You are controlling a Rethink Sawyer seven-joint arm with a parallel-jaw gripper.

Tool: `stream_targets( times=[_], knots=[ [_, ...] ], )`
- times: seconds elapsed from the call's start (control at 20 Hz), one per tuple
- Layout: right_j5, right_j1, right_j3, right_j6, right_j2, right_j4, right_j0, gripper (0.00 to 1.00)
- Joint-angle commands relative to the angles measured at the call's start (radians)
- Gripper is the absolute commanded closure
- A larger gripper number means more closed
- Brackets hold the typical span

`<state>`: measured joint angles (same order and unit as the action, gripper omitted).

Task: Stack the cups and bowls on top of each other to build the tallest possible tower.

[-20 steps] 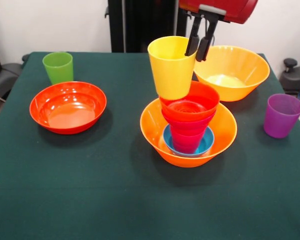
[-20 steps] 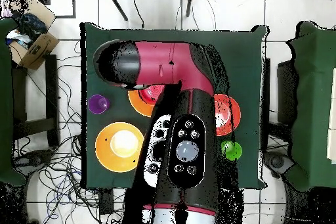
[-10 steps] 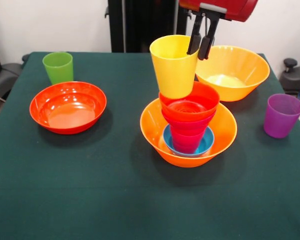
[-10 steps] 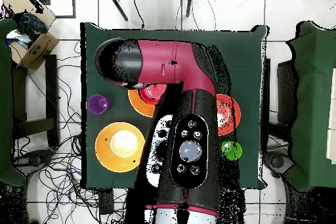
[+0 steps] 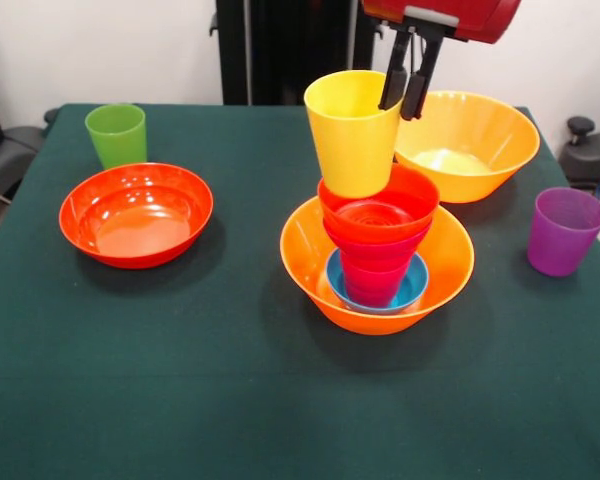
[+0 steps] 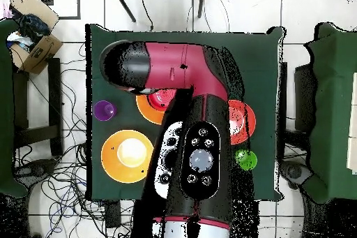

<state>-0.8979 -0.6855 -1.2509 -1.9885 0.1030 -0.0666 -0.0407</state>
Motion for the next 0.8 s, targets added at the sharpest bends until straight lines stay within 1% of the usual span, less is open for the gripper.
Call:
stream_targets(
  times=[0.05,0.55,0.65,0.8],
  knots=[
    [-0.069,0.025,-0.034,-0.058,-0.066,0.000,0.021,1.00],
    [-0.029,0.027,-0.055,-0.052,-0.068,-0.008,0.027,1.00],
    [-0.009,0.026,-0.065,-0.049,-0.073,-0.006,0.025,1.00],
    [-0.021,0.023,-0.063,-0.048,-0.073,-0.005,0.028,1.00]
  ],
)
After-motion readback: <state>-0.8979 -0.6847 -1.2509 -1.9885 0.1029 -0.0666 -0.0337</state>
